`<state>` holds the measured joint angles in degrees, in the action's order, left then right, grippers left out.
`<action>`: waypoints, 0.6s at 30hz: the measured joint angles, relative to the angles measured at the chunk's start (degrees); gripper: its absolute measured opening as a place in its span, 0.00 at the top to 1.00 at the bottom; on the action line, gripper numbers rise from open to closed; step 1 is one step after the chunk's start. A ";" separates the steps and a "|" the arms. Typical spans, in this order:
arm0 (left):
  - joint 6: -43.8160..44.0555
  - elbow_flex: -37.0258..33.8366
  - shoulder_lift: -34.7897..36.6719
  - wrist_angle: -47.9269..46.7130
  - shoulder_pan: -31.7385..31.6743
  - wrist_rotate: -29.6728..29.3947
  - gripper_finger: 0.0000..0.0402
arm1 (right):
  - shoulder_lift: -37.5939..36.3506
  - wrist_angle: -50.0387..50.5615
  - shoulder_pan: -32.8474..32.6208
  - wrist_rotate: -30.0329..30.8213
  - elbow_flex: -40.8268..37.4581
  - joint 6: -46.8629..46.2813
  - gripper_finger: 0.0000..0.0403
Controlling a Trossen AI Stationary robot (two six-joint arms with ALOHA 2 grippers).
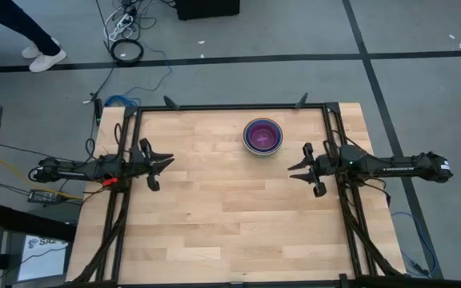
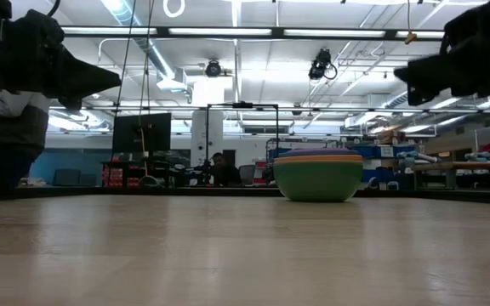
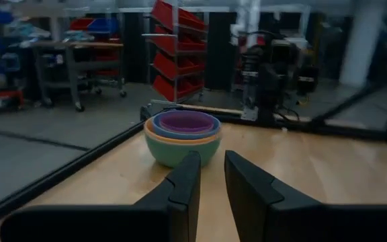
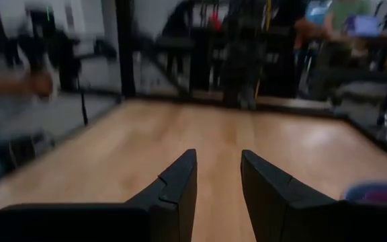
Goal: Nest bowls inside each other
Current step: Return to Home Position
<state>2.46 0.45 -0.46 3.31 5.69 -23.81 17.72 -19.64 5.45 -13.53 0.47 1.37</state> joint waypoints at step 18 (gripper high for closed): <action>-3.74 0.00 -1.02 0.67 0.04 3.37 0.81 | -0.13 8.12 -0.04 0.34 -0.02 1.29 0.75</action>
<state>-1.28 0.45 -1.48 3.98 5.74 -20.45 17.58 -11.53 5.41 -13.19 0.45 2.66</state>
